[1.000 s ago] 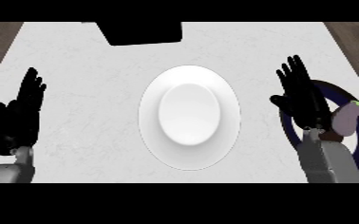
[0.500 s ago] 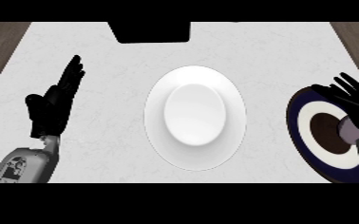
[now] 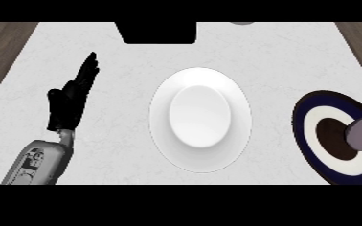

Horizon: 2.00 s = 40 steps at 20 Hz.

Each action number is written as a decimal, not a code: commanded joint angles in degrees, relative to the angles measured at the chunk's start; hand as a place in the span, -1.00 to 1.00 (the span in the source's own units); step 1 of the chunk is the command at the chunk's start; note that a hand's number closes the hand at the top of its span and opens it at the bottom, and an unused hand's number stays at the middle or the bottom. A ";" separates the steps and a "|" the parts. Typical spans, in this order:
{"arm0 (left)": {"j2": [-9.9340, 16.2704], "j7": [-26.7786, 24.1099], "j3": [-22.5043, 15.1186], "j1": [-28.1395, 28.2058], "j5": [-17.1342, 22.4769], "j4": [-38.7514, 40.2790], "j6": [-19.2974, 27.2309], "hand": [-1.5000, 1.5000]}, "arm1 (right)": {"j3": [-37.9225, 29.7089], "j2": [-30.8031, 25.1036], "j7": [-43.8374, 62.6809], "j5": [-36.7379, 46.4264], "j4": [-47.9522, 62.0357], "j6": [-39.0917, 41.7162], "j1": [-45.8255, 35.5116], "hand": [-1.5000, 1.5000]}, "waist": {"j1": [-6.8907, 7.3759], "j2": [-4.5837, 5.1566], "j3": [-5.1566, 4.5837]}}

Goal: Pick the eggplant from the plate and place it in the plate

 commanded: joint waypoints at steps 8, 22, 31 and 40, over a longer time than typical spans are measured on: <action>-0.84 -1.37 0.30 -0.71 -0.49 1.60 -1.72 0.00 | 3.50 -14.33 12.33 -1.78 16.17 33.61 -5.01 -1.00 | 1.69 0.30 0.15; -3.88 -1.24 2.26 -5.00 -3.10 6.17 -2.05 0.00 | 6.19 -10.12 8.54 5.58 32.11 40.76 -15.18 -1.00 | 1.17 0.29 0.12; -3.02 4.47 2.26 0.96 -3.85 -4.74 -3.02 0.00 | 8.37 -7.80 5.15 9.02 33.52 47.28 -11.95 -1.00 | 1.07 -0.09 0.11; -3.96 -2.89 6.12 -1.54 -4.36 4.33 -6.97 0.00 | 8.35 -4.28 3.06 11.42 36.41 46.16 -12.95 -1.00 | 0.67 0.07 0.07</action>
